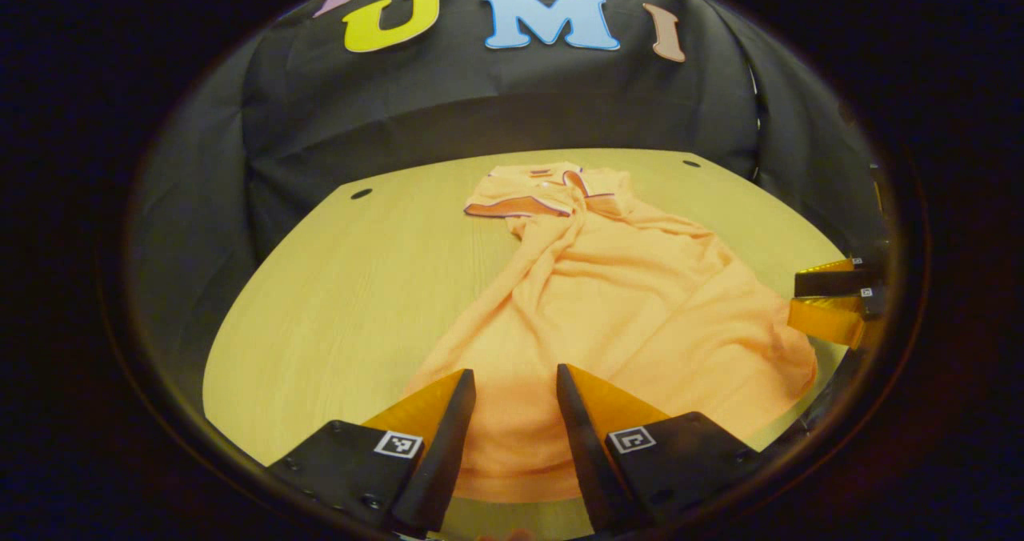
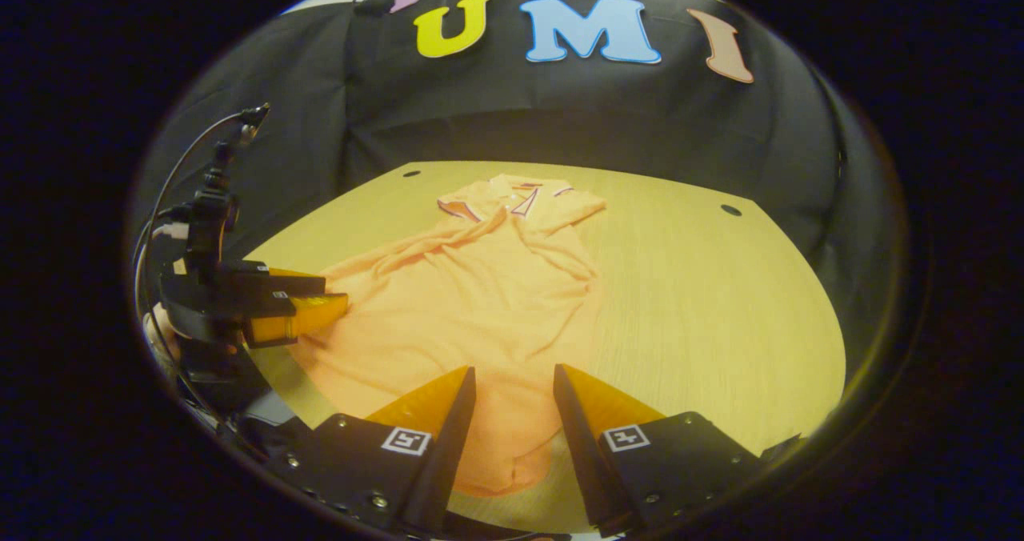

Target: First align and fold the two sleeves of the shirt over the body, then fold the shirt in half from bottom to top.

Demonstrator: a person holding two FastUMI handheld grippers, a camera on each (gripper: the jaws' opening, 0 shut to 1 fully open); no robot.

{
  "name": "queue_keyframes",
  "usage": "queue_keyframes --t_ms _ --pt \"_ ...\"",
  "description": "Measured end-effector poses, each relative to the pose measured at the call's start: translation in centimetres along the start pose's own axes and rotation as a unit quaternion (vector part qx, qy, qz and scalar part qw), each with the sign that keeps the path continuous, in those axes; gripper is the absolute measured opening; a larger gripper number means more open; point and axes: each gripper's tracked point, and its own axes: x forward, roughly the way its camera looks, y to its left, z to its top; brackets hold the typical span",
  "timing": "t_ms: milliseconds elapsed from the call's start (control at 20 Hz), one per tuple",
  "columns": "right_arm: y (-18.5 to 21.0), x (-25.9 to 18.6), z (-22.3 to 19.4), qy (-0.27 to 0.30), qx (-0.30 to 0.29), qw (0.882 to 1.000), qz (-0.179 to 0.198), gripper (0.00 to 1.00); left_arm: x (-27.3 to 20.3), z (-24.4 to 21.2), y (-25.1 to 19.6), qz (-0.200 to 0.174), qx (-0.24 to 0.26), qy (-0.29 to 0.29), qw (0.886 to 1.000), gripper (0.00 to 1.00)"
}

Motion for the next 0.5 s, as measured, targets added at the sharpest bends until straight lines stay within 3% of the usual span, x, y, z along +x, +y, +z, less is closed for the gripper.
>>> queue_keyframes --t_ms 200,250,300,400,500 --pt "1.2 -0.5 -1.8 0.006 -0.013 1.000 0.004 0.64 -1.0 -0.8 0.5 0.008 0.000 -0.006 1.000 0.73" --pt "1.2 -0.4 -2.0 0.008 -0.014 1.000 0.002 0.64 -1.1 -0.9 0.8 0.011 0.000 -0.008 1.000 0.83" --pt "1.3 -0.2 -2.5 0.011 -0.016 1.000 0.001 0.64 -1.1 -1.0 0.7 0.011 -0.004 -0.011 1.000 0.86" --pt "1.2 0.1 -3.1 0.016 -0.016 1.000 -0.001 0.65 -1.1 -1.2 0.8 0.012 -0.011 -0.016 1.000 0.84" --pt "1.3 0.4 -3.8 0.023 -0.011 1.000 -0.001 0.64 -1.2 -1.2 0.8 0.016 -0.010 -0.030 0.999 0.89"
